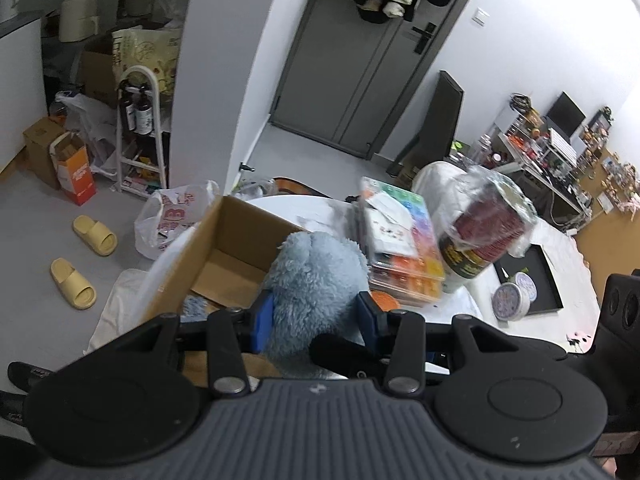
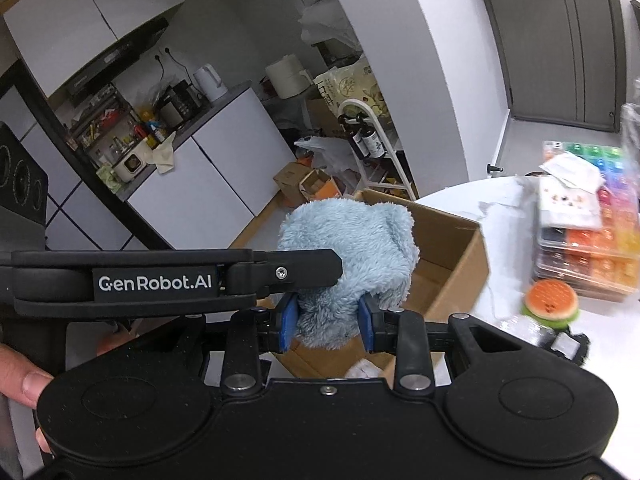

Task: Organize soft objects
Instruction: 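Carry the grey plush into the box and open the right tool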

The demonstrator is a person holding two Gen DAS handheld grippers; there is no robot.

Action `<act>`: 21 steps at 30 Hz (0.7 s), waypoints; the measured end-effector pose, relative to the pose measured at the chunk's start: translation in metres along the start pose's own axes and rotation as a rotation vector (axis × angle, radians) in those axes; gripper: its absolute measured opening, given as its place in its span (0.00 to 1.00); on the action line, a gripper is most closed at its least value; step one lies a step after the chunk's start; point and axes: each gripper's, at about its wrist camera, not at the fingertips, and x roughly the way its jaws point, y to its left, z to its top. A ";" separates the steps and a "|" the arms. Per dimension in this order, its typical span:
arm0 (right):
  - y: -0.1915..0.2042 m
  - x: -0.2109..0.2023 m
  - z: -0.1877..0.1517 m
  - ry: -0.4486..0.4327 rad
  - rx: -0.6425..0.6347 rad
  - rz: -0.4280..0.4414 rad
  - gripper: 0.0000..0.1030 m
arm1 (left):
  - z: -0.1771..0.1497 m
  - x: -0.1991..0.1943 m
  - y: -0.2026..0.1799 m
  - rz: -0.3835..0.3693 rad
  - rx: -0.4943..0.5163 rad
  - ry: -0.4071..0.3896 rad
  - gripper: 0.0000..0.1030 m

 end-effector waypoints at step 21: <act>-0.004 0.044 -0.005 0.115 0.024 -0.145 0.25 | -0.004 0.055 0.045 -0.095 -0.087 0.115 0.36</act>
